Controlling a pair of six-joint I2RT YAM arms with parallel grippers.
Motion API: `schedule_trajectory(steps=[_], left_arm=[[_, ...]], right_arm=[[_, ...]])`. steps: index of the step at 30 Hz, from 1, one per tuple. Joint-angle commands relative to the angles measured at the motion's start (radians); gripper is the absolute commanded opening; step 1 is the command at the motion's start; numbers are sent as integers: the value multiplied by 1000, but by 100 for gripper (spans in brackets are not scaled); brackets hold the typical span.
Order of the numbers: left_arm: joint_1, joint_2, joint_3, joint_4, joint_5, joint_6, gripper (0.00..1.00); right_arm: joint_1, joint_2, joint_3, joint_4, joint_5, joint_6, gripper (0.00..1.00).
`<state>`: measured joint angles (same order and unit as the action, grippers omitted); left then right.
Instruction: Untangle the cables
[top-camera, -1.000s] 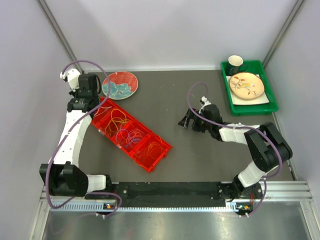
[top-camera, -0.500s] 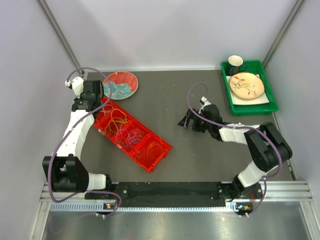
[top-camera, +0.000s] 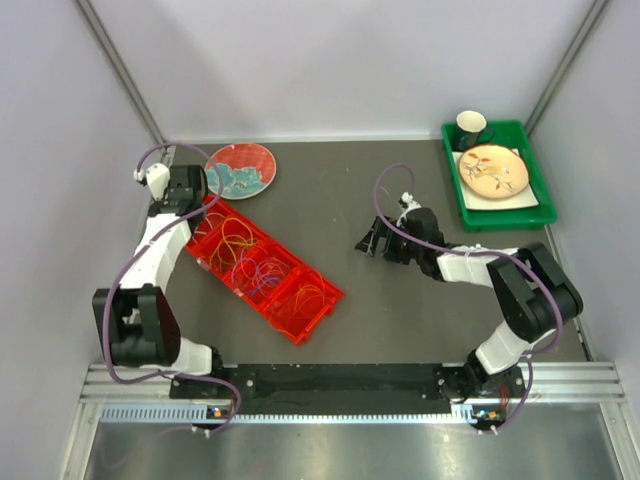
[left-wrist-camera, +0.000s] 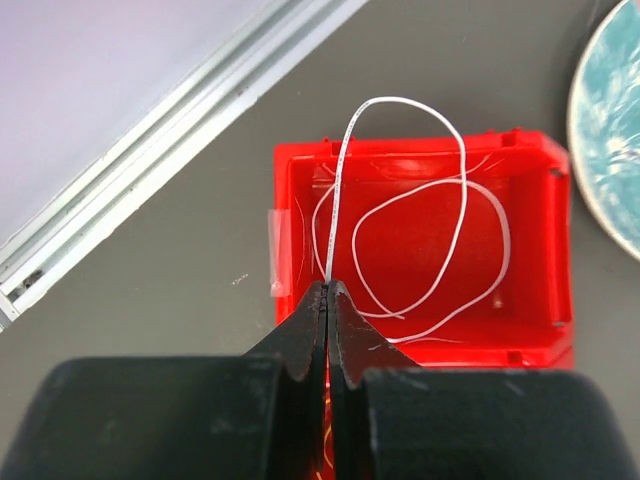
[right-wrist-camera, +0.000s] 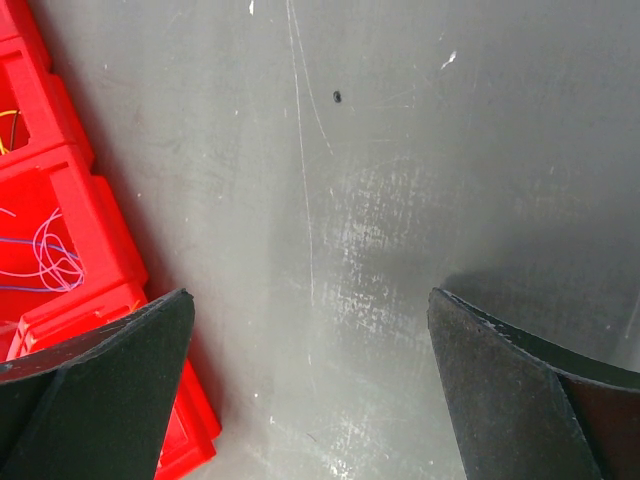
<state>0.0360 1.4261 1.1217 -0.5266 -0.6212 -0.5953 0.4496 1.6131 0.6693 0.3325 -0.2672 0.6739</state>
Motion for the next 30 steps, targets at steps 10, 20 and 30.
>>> schedule_trajectory(steps=[10,20,30], left_arm=[[7,106,7,39,-14,-14,3],[7,47,30,22,49,-14,55],[7,-82,36,-18,86,11,66]], right_arm=[[4,11,39,11,-9,1,99],[4,11,41,13,-9,0,99],[0,13,42,14,-15,1,99]])
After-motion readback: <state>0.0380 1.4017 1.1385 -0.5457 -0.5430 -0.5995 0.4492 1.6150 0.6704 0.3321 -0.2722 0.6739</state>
